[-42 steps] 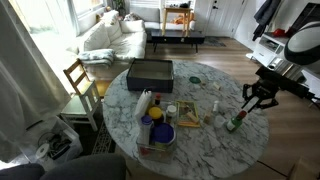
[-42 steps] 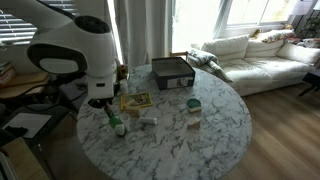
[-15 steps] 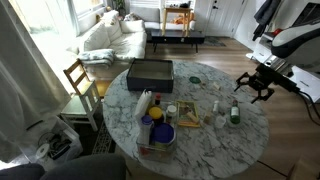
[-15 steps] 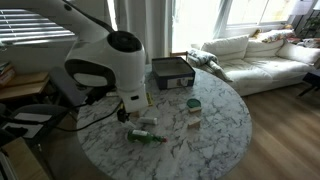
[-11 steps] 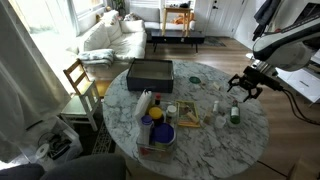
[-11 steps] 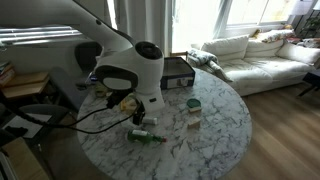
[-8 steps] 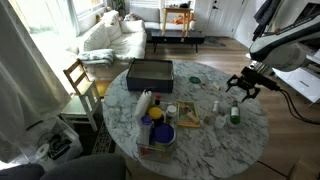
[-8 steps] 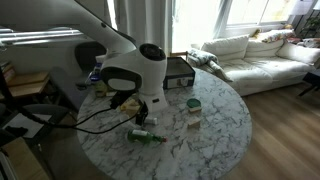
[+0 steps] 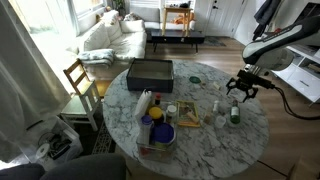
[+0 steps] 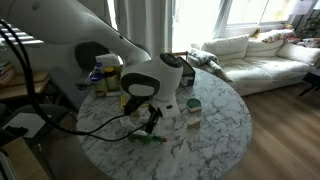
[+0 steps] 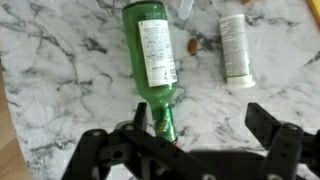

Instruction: Pick up the horizontally laying green hot sauce bottle and position it vertically on the table

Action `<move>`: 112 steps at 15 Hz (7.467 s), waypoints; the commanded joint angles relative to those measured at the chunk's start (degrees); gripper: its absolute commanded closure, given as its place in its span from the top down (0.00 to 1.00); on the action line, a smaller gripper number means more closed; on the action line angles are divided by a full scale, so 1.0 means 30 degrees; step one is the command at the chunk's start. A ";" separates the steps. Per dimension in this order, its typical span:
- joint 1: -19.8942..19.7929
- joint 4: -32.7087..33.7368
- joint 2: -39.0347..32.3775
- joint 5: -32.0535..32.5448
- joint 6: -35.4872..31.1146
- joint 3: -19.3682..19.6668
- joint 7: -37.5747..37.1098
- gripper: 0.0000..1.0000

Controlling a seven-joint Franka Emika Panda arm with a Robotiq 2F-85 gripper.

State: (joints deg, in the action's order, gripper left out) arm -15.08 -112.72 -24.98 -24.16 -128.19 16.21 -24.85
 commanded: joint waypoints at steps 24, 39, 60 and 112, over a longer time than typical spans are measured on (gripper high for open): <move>-0.2908 0.6792 -0.5914 0.0786 0.4981 -0.0436 0.0907 0.50; -0.1809 0.4157 -0.2846 0.0772 0.2192 -0.0134 0.0803 0.07; 0.0596 -0.6698 0.1409 0.1664 -2.3305 -0.2083 0.2173 0.07; 0.2461 -0.6964 -0.0245 0.0547 -2.0248 -0.0403 0.5182 1.00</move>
State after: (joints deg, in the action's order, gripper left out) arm -5.92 -132.57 -27.92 -25.37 -194.66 16.01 -7.99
